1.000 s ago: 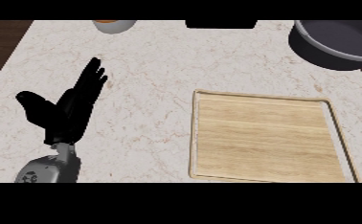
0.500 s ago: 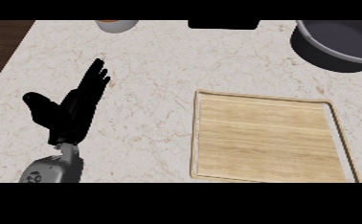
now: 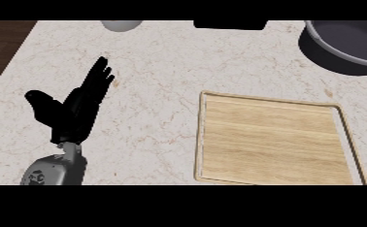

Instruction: Pick the can from the tray and place it in the pot

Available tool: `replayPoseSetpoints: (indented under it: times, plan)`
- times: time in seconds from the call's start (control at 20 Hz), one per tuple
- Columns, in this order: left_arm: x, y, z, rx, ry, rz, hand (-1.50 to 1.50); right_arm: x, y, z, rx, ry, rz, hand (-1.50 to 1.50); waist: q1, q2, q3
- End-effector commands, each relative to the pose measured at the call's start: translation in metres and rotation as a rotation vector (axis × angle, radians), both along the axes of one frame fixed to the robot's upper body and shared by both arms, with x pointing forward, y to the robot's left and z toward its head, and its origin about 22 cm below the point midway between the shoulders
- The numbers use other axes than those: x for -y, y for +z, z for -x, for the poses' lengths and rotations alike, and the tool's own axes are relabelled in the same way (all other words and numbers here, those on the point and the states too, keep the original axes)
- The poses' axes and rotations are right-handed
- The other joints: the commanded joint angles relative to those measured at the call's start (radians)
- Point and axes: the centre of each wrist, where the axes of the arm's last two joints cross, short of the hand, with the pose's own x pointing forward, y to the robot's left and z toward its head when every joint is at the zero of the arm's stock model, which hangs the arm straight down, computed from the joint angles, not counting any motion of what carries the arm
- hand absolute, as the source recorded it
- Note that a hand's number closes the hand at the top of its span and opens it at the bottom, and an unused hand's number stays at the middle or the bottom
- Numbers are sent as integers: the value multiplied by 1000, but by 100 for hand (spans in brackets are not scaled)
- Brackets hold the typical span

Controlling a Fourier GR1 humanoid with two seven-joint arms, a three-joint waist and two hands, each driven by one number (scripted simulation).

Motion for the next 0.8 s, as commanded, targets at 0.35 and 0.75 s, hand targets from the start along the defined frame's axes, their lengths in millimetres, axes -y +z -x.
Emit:
replayPoseSetpoints:
  times: [0.35, 0.75]
  plan:
    - [7, 11, -5, 18, -20, -2, 0, -16, -35, -31, -113, 1, 24, 150, 21, 13, 3]
    - [2, 7, -6, 17, -25, -6, 0, -25, -85, -41, -259, -23, -274, -150, 28, 19, 4]
